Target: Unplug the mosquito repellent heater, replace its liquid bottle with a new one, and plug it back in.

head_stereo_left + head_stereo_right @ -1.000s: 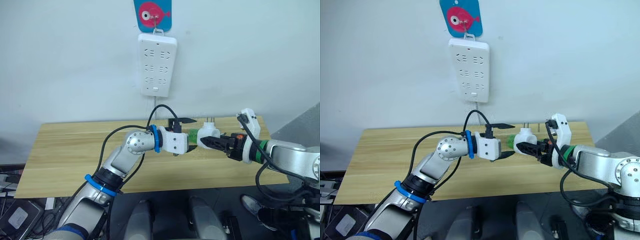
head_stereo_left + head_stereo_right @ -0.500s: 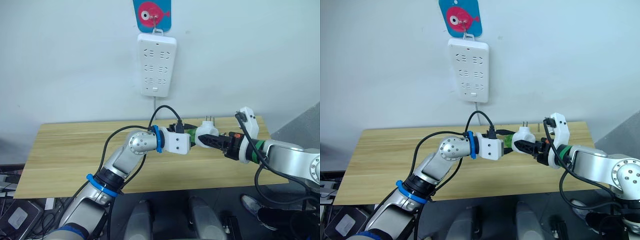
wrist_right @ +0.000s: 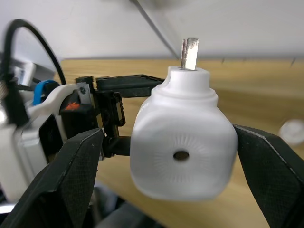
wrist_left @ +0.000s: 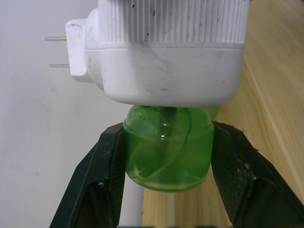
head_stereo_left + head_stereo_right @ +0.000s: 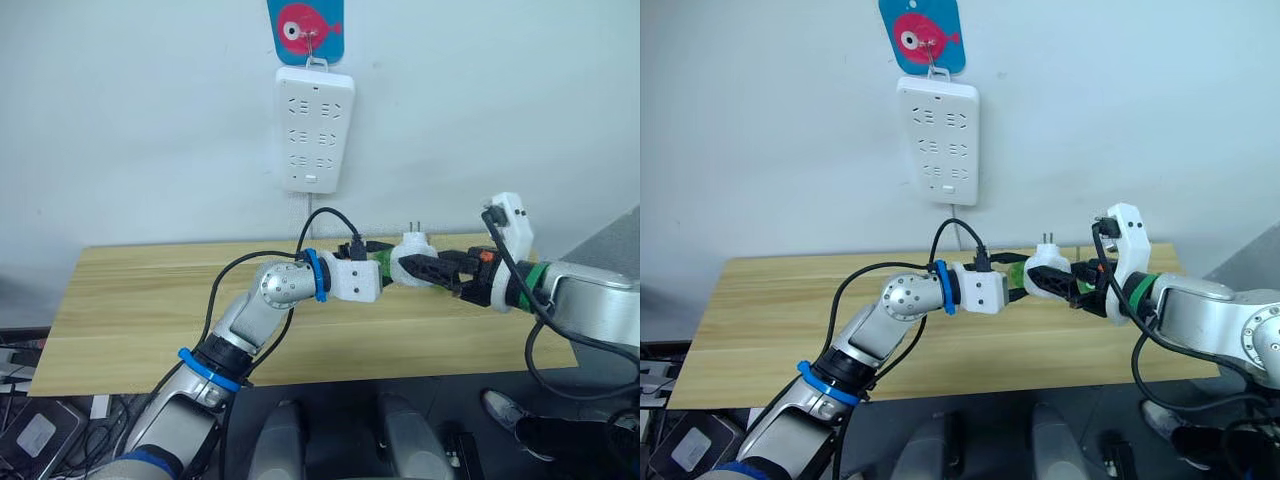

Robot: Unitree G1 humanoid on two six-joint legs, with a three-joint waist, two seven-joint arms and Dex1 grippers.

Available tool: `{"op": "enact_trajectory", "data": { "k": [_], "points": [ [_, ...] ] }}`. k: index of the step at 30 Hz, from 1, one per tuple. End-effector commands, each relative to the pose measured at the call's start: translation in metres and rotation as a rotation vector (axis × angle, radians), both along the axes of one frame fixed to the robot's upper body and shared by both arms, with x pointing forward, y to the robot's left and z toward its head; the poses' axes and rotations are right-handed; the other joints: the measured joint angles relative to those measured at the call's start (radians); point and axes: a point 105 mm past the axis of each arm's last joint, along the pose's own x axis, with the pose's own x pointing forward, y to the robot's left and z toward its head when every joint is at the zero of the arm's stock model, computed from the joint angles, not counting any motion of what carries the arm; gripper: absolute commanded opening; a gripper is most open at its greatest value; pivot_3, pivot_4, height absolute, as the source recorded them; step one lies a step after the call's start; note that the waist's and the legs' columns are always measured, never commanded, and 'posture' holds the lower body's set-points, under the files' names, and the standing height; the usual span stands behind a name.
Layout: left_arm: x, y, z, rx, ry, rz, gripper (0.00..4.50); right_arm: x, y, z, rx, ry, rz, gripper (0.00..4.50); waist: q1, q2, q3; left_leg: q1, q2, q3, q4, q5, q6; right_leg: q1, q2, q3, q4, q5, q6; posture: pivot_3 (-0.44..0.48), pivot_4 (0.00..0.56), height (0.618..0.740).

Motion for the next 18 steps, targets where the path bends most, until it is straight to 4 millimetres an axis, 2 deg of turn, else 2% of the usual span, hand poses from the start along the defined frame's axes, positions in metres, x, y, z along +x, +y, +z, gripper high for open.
{"op": "enact_trajectory", "data": {
  "k": [1, 4, 10, 18],
  "points": [
    [0.006, 0.004, 0.006, -0.214, 0.147, 0.069, 2.22, -0.011, 0.002, 0.018, -0.042, -0.187, 0.037, 4.45, 0.001, 0.0, 0.0, 0.0, 0.0, -0.001, 0.0, 0.0, 0.0, 0.0, 0.0, 0.0, 0.0, 0.0, 0.0, -0.182, 0.267, 0.74],
    [0.011, 0.004, 0.013, -0.451, 0.305, 0.132, 2.22, -0.017, 0.006, 0.016, -0.007, -0.285, -0.009, 4.45, 0.002, 0.0, 0.0, 0.0, 0.0, -0.001, 0.0, 0.0, 0.0, 0.0, 0.0, -0.001, -0.001, 0.0, 0.0, -0.185, 0.267, 0.74],
    [0.011, 0.001, 0.025, -0.676, 0.452, 0.166, 2.22, -0.014, 0.016, 0.017, 0.062, -0.405, -0.094, 4.45, -0.001, 0.0, 0.0, 0.001, 0.0, 0.0, 0.001, 0.0, 0.0, 0.0, 0.001, 0.0, 0.001, 0.0, 0.001, -0.196, 0.269, 0.74],
    [0.0, -0.009, 0.037, -0.727, 0.511, 0.086, 2.22, 0.002, 0.025, 0.018, 0.097, -0.453, -0.134, 4.45, -0.003, 0.0, 0.0, 0.001, 0.0, 0.001, 0.001, 0.0, 0.0, 0.0, 0.001, 0.001, 0.0, 0.0, 0.001, -0.202, 0.269, 0.74]
  ]
}}
